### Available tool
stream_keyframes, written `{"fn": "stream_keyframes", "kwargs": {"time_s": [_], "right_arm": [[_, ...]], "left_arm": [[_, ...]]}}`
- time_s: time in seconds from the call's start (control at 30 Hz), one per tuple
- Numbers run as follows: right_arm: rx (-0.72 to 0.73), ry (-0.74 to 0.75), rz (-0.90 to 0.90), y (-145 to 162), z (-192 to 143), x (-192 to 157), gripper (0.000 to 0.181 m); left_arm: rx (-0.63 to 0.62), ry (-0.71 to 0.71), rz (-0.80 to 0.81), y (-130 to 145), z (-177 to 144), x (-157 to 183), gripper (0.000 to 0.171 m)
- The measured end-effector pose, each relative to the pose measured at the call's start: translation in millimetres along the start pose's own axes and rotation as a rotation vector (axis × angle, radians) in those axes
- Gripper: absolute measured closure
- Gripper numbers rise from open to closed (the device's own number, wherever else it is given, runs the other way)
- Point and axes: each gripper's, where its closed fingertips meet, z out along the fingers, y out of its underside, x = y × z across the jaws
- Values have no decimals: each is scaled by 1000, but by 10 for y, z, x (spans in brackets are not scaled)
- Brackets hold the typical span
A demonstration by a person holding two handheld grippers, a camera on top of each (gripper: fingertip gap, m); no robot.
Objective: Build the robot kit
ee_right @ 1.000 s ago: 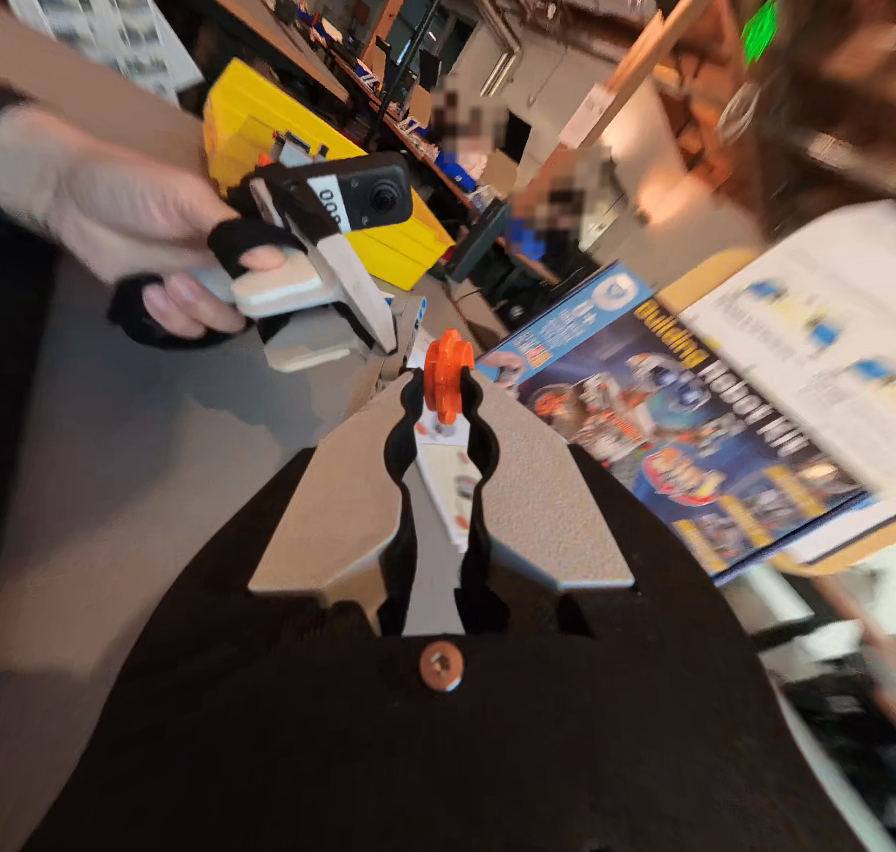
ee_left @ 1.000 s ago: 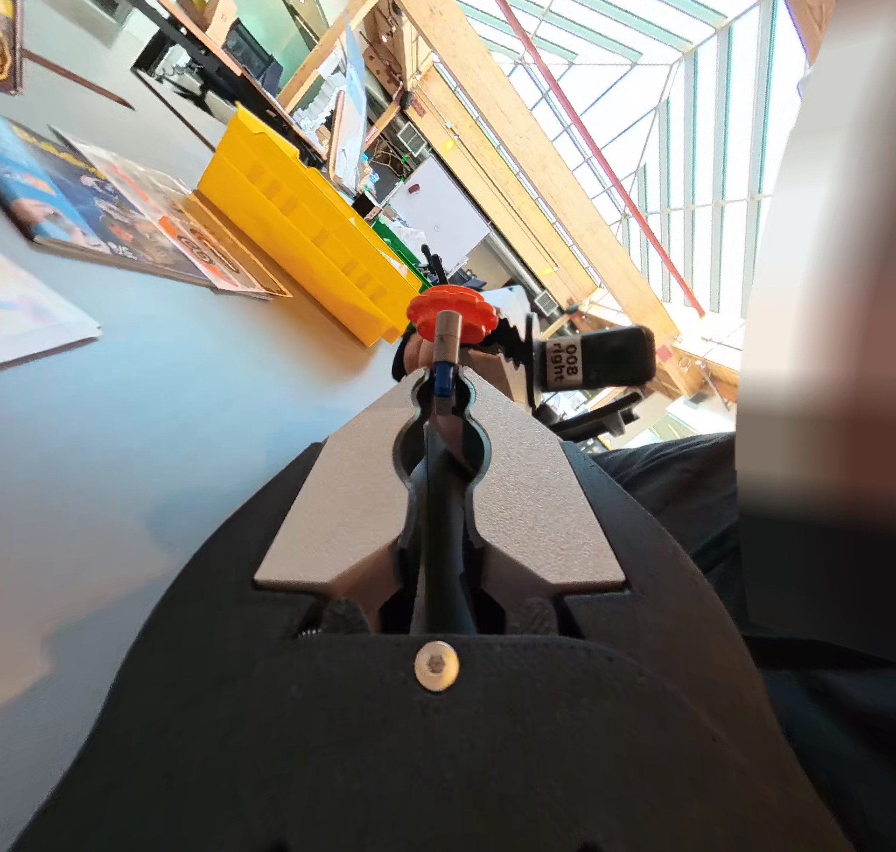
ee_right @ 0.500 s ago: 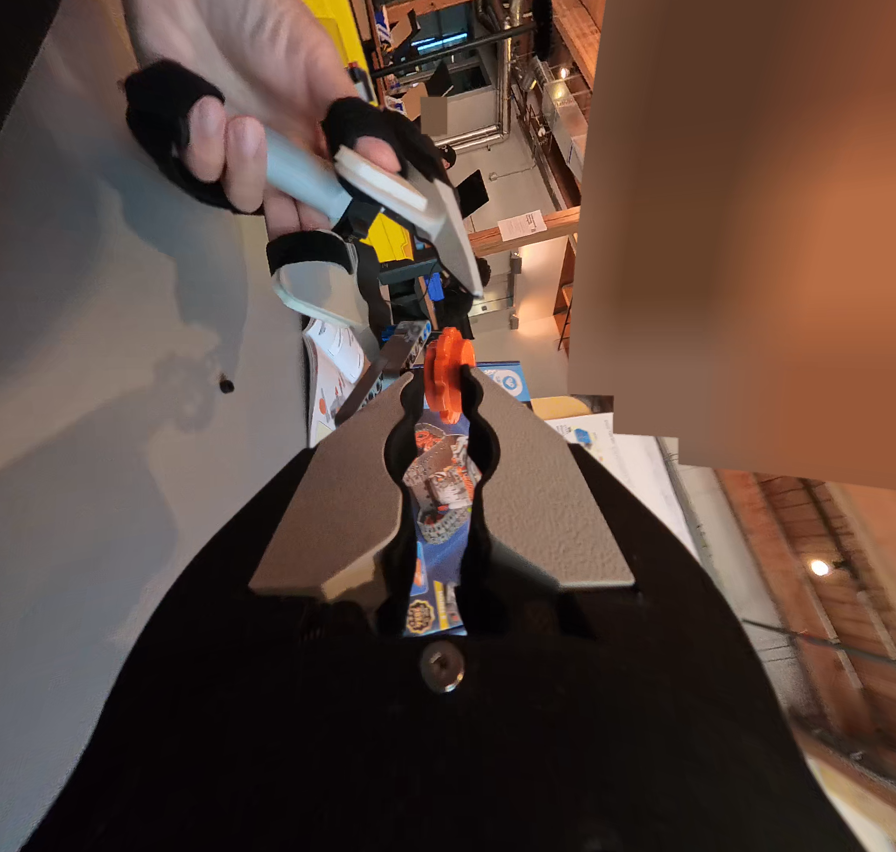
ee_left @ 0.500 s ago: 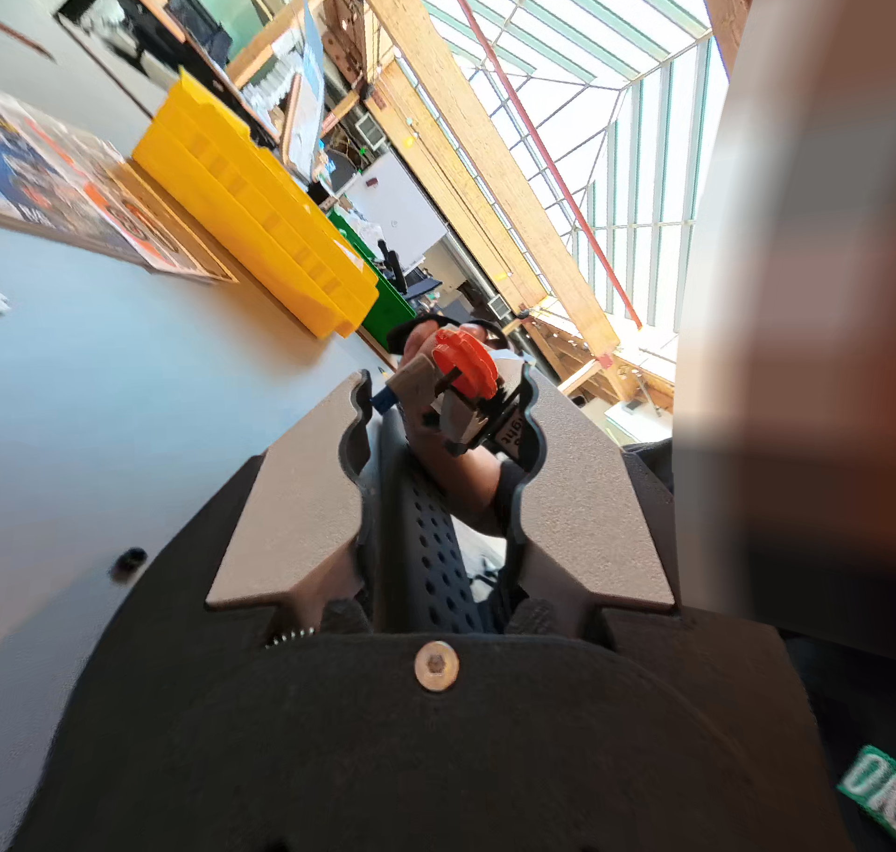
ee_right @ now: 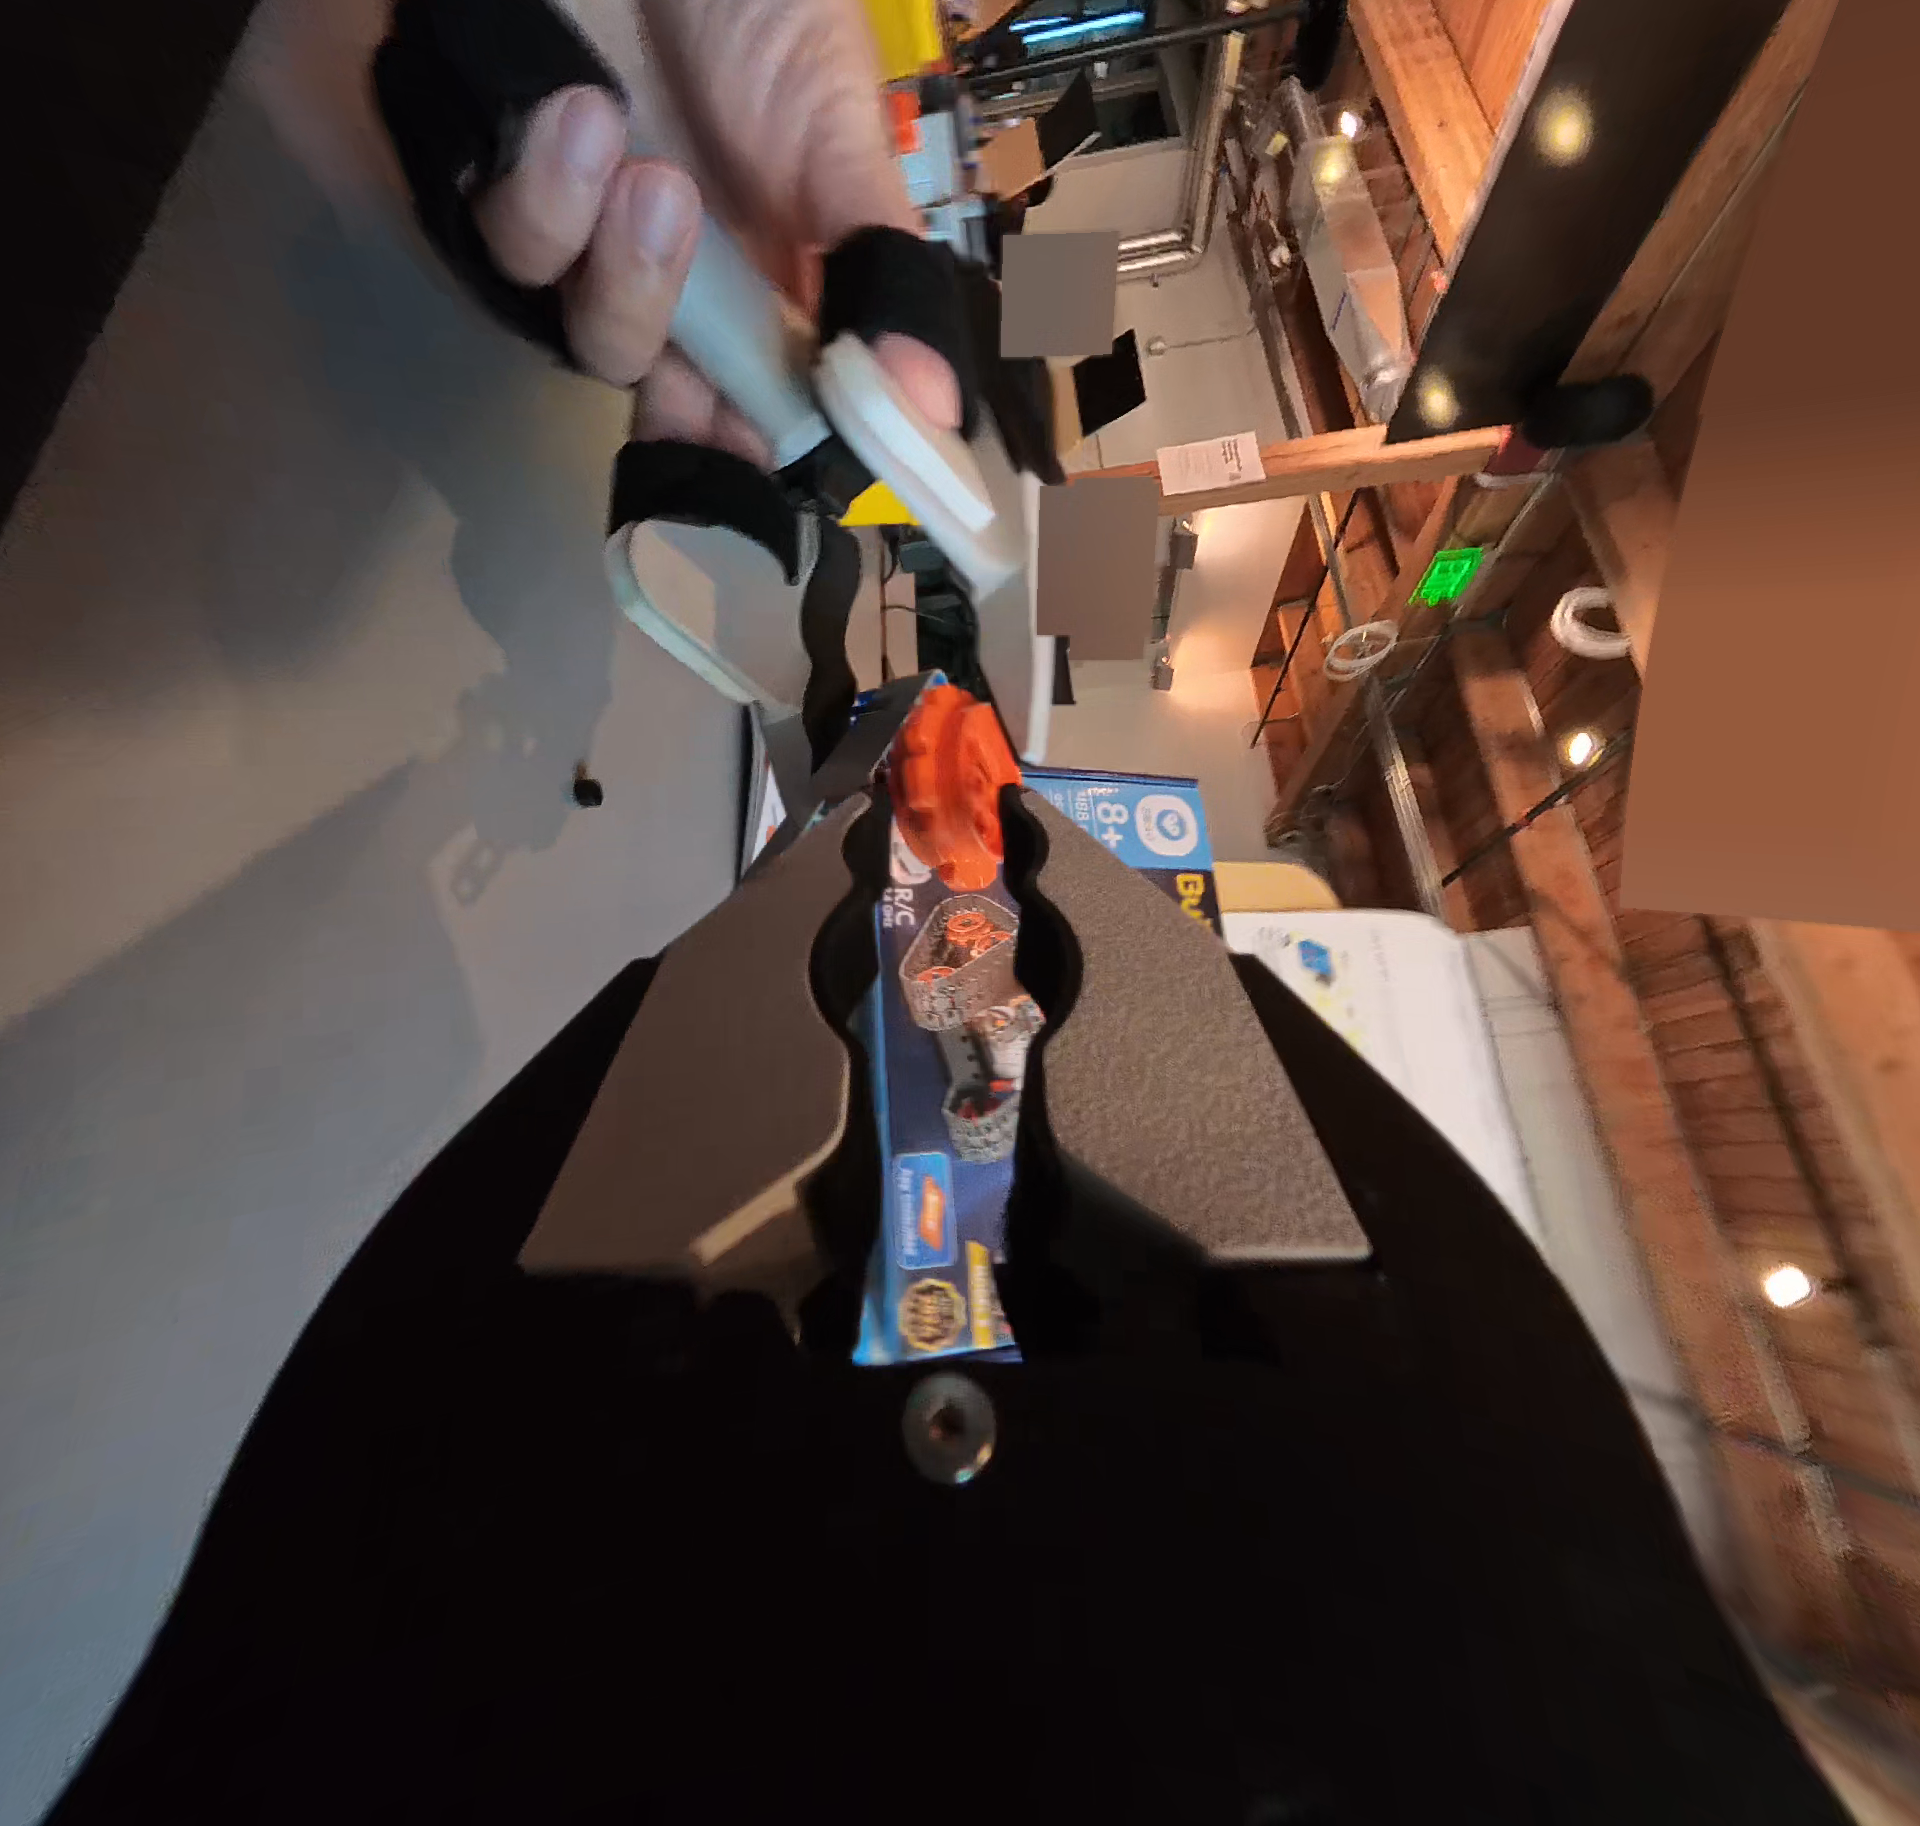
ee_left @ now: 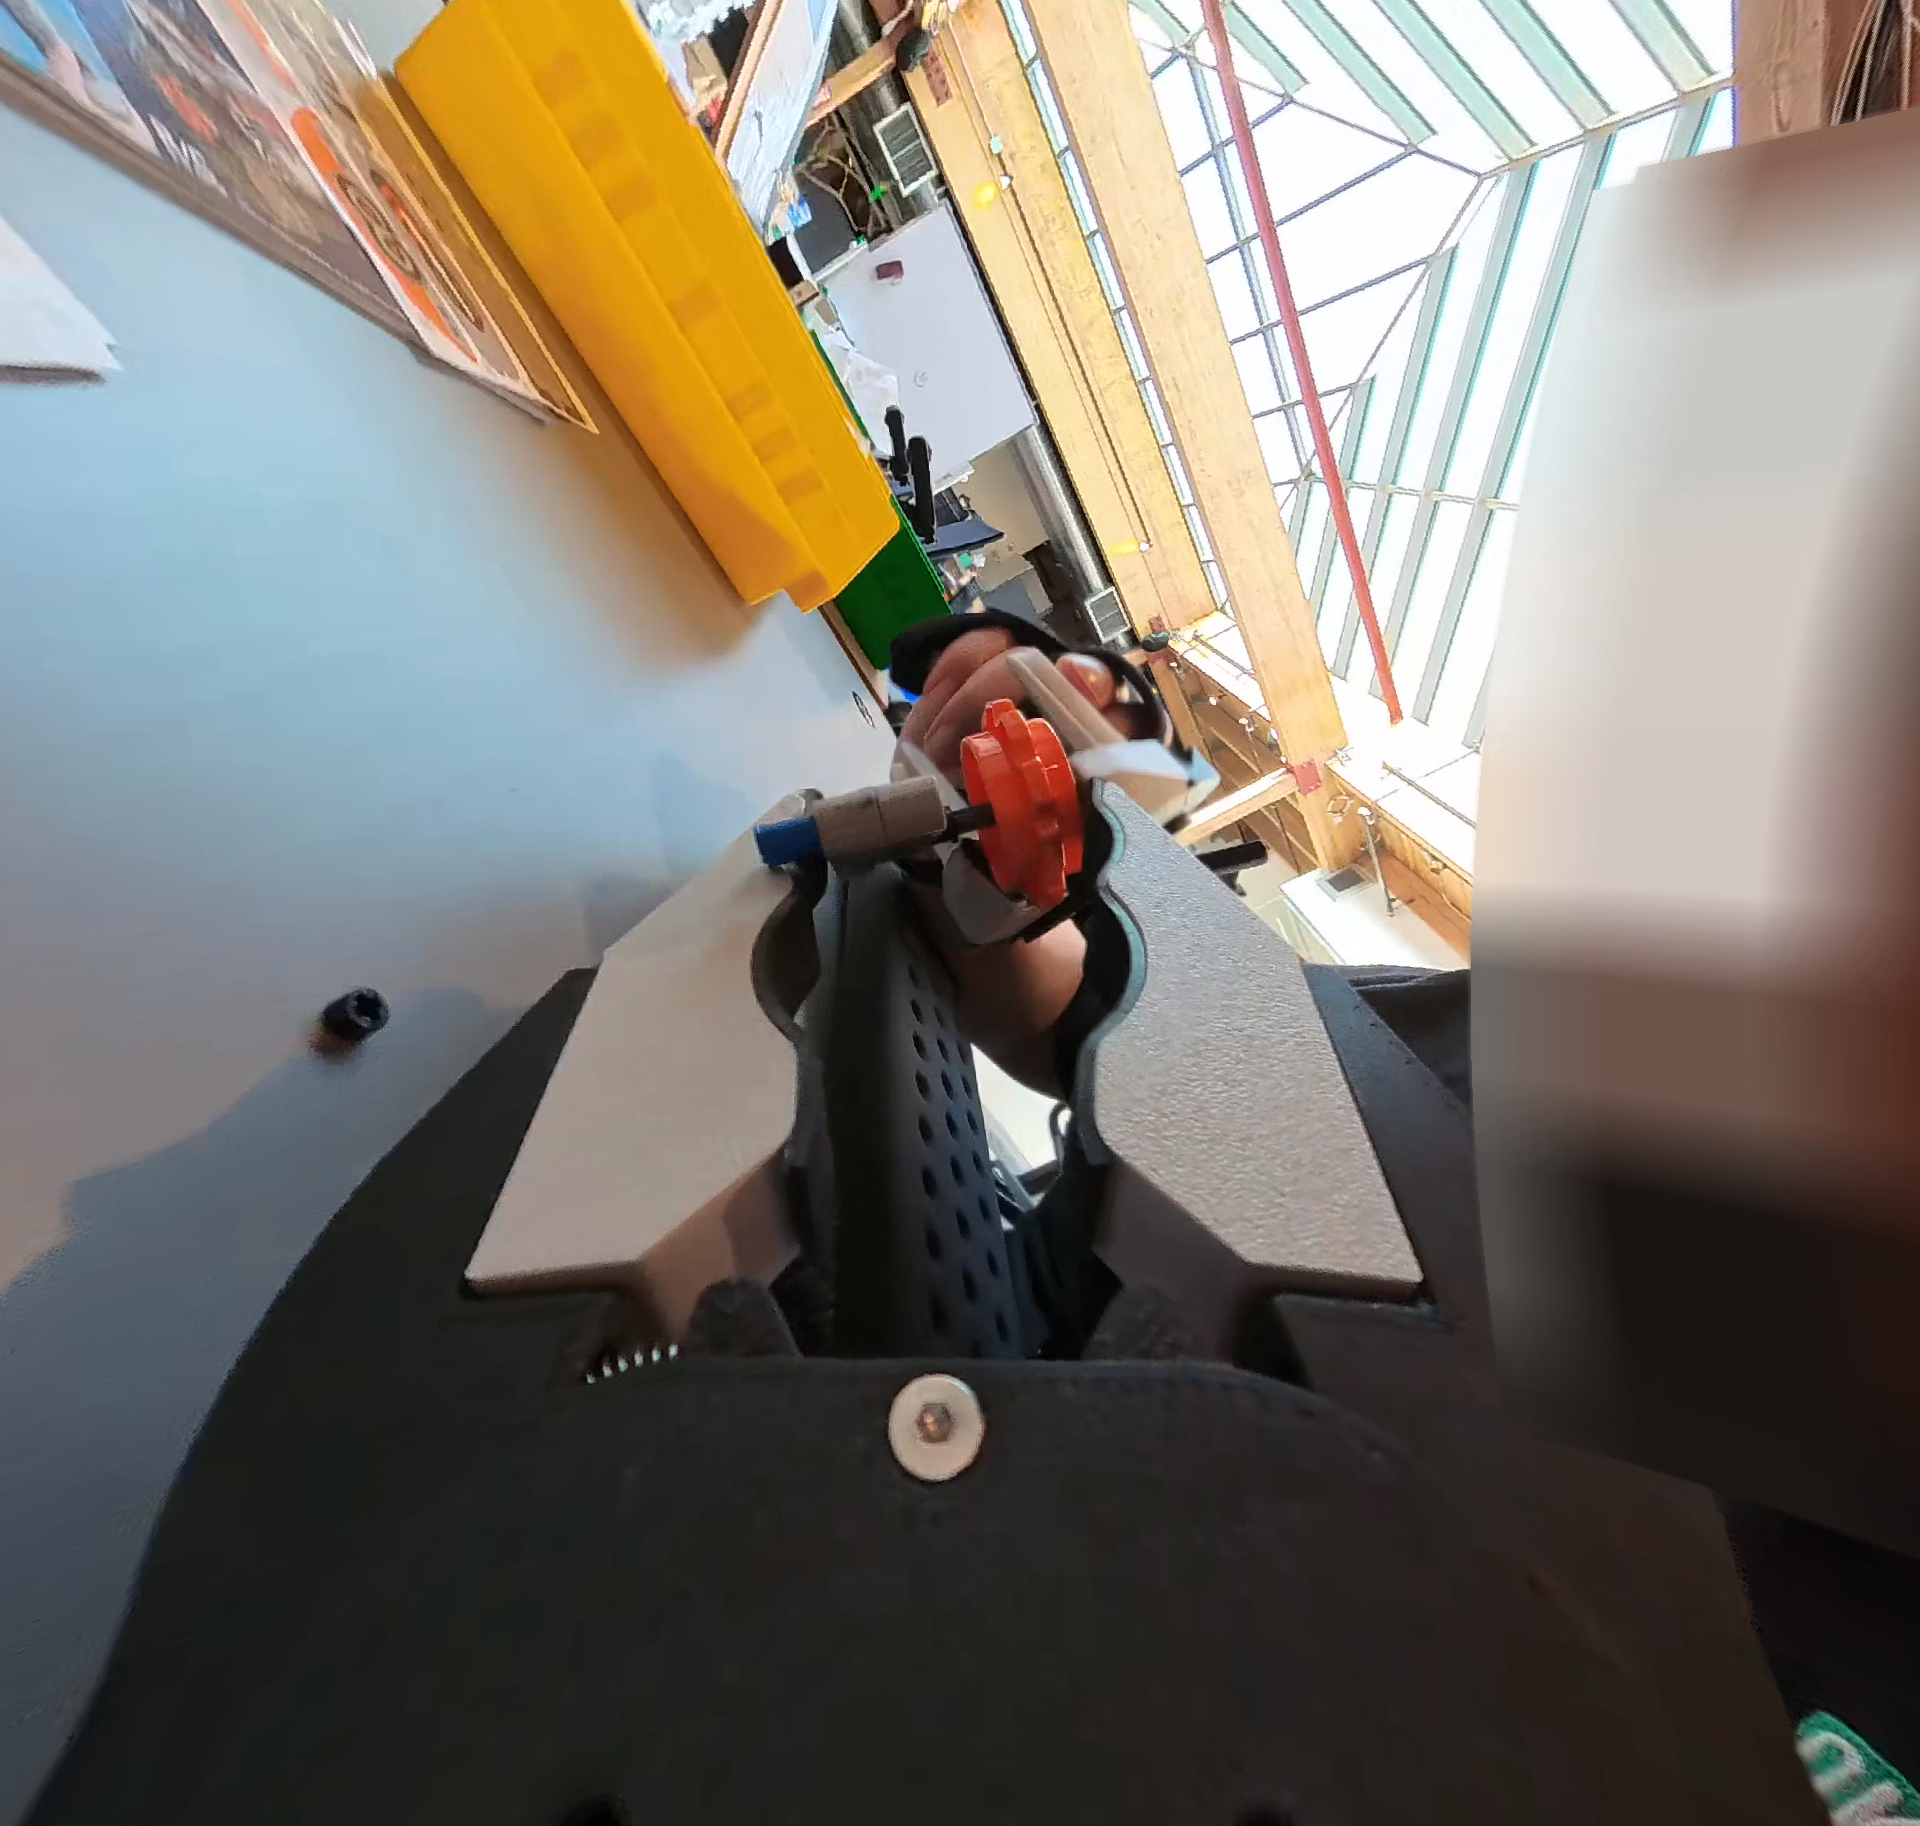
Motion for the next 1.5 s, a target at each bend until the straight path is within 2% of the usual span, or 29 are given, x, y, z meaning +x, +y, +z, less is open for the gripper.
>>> {"fn": "stream_keyframes", "kwargs": {"time_s": [0.03, 0.1, 0.13, 0.2, 0.3, 0.33, 0.4, 0.5, 0.57, 0.6, 0.73, 0.9, 1.07, 1.33, 1.5], "right_arm": [[3, 12, 85, 22, 4, 55, 155], [24, 2, 307, 70, -3, 141, 147], [51, -14, 477, 93, -7, 190, 145], [134, -121, 881, 99, -21, 250, 137], [338, -337, 1477, 39, -69, 394, 108], [347, -409, 1589, 55, -58, 362, 105], [320, -531, 1676, 23, -19, 198, 104], [273, -642, 1696, -94, 45, -27, 114], [308, -710, 1663, -210, 12, -62, 130], [321, -713, 1646, -233, 3, -53, 130], [392, -664, 1572, -306, -52, 62, 131], [374, -647, 1486, -355, -60, 30, 132], [363, -567, 1325, -370, -88, 58, 134], [355, -572, 1325, -409, -89, 55, 132], [376, -532, 1217, -457, -133, 76, 132]], "left_arm": [[9, -4, 23, -25, -12, 11, 124], [27, -22, 96, -75, -42, 38, 124], [34, -29, 148, -98, -56, 69, 124], [34, -52, 264, -124, -78, 127, 125], [-7, -89, 439, -85, -80, 197, 125], [-14, -84, 477, -66, -71, 238, 125], [-35, -76, 495, -19, -43, 272, 126], [-64, -36, 511, 64, 8, 341, 125], [-67, -41, 579, 82, 17, 375, 126], [-76, -40, 612, 99, 17, 400, 125], [-89, -10, 724, 156, 13, 524, 125], [-107, -6, 785, 205, 7, 549, 125], [-124, -21, 905, 257, 10, 582, 124], [-125, 0, 889, 275, -5, 614, 125], [-129, 2, 985, 336, 10, 673, 125]]}}
